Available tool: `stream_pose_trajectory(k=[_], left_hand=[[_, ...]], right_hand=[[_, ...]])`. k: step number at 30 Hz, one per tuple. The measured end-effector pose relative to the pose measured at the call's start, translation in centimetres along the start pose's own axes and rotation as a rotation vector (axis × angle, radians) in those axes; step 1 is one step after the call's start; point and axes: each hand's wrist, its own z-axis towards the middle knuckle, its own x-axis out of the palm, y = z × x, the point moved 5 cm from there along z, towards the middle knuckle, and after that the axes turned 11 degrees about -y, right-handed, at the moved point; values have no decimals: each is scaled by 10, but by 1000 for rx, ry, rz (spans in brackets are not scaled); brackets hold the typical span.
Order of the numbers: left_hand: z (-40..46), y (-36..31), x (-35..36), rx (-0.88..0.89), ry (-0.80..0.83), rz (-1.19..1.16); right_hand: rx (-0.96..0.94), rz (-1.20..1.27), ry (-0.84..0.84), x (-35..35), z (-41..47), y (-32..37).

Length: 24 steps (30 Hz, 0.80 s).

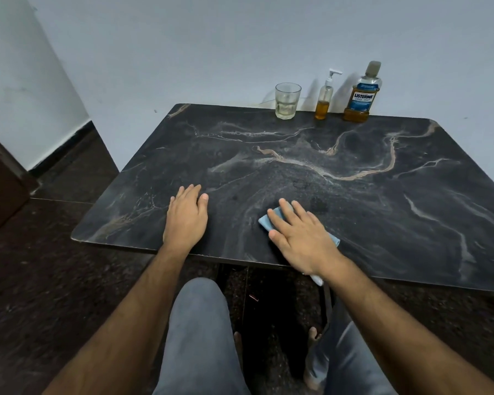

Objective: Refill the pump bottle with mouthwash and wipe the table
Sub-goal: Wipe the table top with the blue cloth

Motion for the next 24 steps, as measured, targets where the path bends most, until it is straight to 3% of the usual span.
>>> stream_pose_trajectory(k=[4,9,15,20,24], left_hand=[[1,-1,1,-11,-11,-11],[0,2,-2,-27,-40,-69],[-1,5,-4,-44,-56,-57],[4,5,2,-25,-33,20],[3,4,3,-12,-17,51]], right_hand=[[-137,12,-19,5,-12,36],[-206,-40,-5,13,45,49],[46,-83,-2,0,83,-24],[43,-53,-58,5,39,4],[121,4,-229,-7,55,-6]])
